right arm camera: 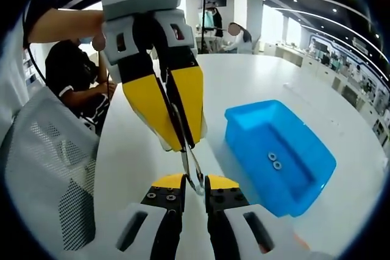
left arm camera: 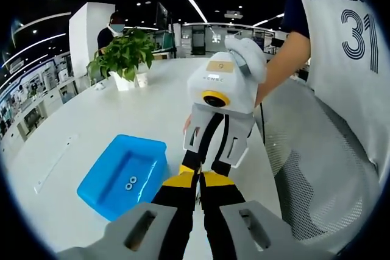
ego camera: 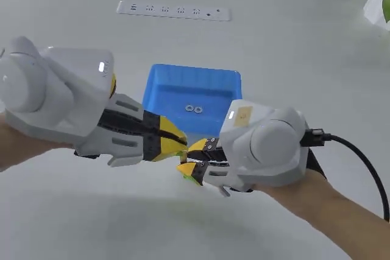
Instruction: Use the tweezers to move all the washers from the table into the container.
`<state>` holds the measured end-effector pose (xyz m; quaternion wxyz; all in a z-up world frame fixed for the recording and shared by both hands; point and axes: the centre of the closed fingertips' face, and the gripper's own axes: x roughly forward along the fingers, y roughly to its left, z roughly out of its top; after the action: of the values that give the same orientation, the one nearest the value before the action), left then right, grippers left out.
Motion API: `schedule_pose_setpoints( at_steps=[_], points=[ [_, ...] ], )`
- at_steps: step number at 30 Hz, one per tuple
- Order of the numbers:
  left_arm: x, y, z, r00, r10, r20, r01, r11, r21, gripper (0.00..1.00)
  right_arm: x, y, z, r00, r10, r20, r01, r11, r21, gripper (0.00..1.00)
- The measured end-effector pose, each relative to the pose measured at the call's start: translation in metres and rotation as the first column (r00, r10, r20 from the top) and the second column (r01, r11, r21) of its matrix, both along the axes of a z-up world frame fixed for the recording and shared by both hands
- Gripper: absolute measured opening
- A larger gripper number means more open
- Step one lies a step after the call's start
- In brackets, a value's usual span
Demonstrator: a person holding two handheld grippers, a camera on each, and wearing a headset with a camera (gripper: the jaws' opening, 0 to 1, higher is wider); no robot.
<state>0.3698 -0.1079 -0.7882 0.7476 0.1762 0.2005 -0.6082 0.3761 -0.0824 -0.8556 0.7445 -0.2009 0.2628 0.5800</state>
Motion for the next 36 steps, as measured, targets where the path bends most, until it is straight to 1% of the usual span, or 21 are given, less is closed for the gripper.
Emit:
schedule_pose_setpoints(
  at_steps=[4,15,19,26,30,36],
  points=[
    [-0.0007,-0.0012,-0.0018,1.000,-0.001,-0.002,0.001,1.000,0.001,0.06,-0.0012,-0.0004,-0.0019,1.000,0.002,-0.004,-0.002,1.000,-0.003,0.13],
    [-0.0014,-0.0014,-0.0029,1.000,0.012,-0.015,-0.013,1.000,-0.016,0.06,-0.0023,-0.0008,-0.0035,1.000,-0.001,-0.011,0.001,1.000,0.000,0.13],
    [-0.0010,-0.0013,-0.0027,1.000,0.014,-0.015,-0.015,1.000,-0.020,0.06,-0.0019,-0.0006,-0.0036,1.000,-0.004,-0.012,0.004,1.000,0.003,0.13],
    [-0.0015,-0.0007,-0.0024,0.999,0.018,-0.034,-0.019,0.999,-0.033,0.06,-0.0020,-0.0003,-0.0042,1.000,-0.008,-0.020,0.008,1.000,0.007,0.13],
    [-0.0029,0.0003,-0.0023,0.999,0.016,-0.041,-0.018,0.999,-0.033,0.06,-0.0034,0.0002,-0.0053,0.999,-0.004,-0.034,0.005,1.000,0.010,0.12],
    [-0.0034,0.0018,-0.0024,0.998,0.020,-0.054,-0.022,0.999,-0.035,0.06,-0.0042,0.0008,-0.0051,0.999,0.005,-0.040,-0.004,1.000,0.022,0.12]
  ],
)
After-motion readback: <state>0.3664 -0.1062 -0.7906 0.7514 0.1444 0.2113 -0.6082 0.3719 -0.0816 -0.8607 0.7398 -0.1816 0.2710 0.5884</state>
